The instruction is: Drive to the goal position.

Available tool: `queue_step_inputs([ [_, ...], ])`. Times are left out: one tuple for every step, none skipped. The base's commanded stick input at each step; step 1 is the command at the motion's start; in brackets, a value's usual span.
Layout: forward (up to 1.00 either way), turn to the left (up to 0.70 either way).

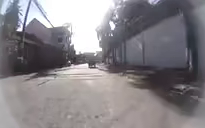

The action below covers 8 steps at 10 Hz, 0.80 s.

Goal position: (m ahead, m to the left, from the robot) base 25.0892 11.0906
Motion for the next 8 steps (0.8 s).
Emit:
queue_step_inputs([
  [0.7,0.0],
  [0.7,0.04],
  [0.7,0.31],
  [0.7,0.35],
  [0.7,0.35],
  [0.7,0.35],
  [0.7,0.35],
  [0.7,0.29],
])
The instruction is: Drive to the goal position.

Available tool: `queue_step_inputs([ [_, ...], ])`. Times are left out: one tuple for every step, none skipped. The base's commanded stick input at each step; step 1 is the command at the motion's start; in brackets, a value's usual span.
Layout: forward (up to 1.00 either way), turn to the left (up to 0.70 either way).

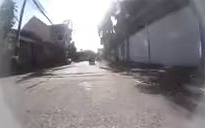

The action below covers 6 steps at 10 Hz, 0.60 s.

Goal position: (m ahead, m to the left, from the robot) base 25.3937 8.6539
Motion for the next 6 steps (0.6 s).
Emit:
queue_step_inputs([
  [0.7,0.17],
  [0.7,0.0],
  [0.7,0.0],
  [0.7,0.0],
  [0.7,0.0],
  [0.7,0.0],
])
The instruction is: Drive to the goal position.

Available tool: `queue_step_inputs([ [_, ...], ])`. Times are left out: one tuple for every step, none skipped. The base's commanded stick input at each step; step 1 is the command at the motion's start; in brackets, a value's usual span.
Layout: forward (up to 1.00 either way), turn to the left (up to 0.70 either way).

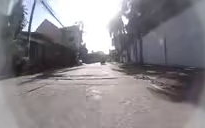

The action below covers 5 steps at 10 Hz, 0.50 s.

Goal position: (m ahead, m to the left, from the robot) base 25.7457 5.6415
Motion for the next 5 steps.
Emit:
queue_step_inputs([
  [0.7,0.0],
  [0.7,0.0],
  [0.7,0.0],
  [0.7,0.0],
  [0.7,0.0],
])
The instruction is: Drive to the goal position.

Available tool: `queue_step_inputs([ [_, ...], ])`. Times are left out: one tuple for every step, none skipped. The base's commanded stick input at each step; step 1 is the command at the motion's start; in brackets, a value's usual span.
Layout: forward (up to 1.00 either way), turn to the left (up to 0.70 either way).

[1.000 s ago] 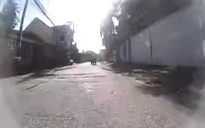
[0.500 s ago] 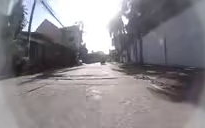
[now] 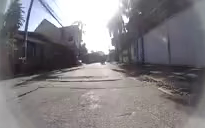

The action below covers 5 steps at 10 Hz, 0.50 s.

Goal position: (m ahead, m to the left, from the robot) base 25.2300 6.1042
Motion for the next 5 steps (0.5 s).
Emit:
queue_step_inputs([
  [0.7,0.0],
  [0.7,0.0],
  [0.7,0.0],
  [0.7,0.0],
  [0.7,0.0],
])
